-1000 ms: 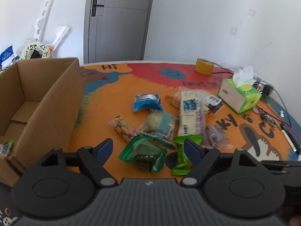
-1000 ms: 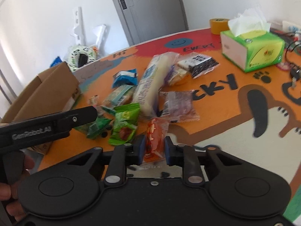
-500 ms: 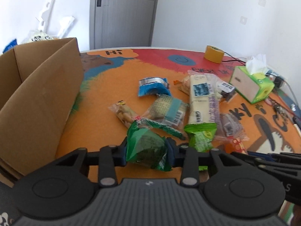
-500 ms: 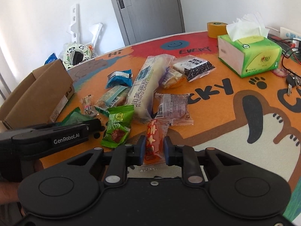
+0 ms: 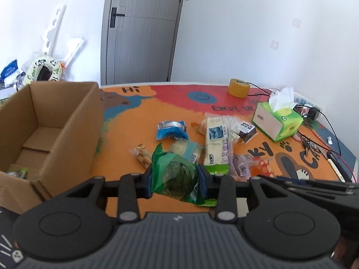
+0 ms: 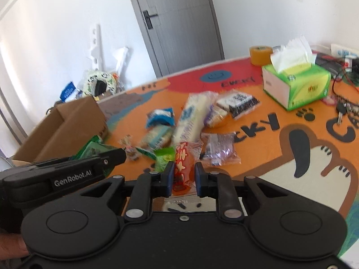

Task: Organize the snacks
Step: 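Carry the green packet and red bar into the box, opening both grippers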

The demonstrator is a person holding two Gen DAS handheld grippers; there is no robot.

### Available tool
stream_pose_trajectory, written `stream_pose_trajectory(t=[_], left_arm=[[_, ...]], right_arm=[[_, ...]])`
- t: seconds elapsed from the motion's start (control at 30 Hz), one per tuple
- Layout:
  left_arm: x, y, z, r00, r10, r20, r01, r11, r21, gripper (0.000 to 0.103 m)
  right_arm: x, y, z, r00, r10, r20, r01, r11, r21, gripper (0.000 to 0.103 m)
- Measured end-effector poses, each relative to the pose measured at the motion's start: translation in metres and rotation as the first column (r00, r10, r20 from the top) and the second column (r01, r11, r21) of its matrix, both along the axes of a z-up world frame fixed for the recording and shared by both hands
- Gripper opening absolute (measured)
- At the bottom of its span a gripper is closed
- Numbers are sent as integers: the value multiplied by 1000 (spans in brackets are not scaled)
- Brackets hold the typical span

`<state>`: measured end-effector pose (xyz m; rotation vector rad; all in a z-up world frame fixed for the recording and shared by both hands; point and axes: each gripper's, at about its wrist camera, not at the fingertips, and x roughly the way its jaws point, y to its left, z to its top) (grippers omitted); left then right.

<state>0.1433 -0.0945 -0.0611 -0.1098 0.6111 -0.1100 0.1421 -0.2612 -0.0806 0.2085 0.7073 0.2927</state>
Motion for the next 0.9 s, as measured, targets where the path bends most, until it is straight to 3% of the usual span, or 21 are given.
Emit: stream_pose_trajectory(t=[0.63,0.9], left_arm=[[-36,44,54,991,67,118,-67,998,-5,37],[-45,73,64,983,109,145,-109,994,-12,37]], right_arm=[[-18,34,49,991,59,122,-64,997,37,20],[-12,58,53,988,64,143,-73,996,58,20]])
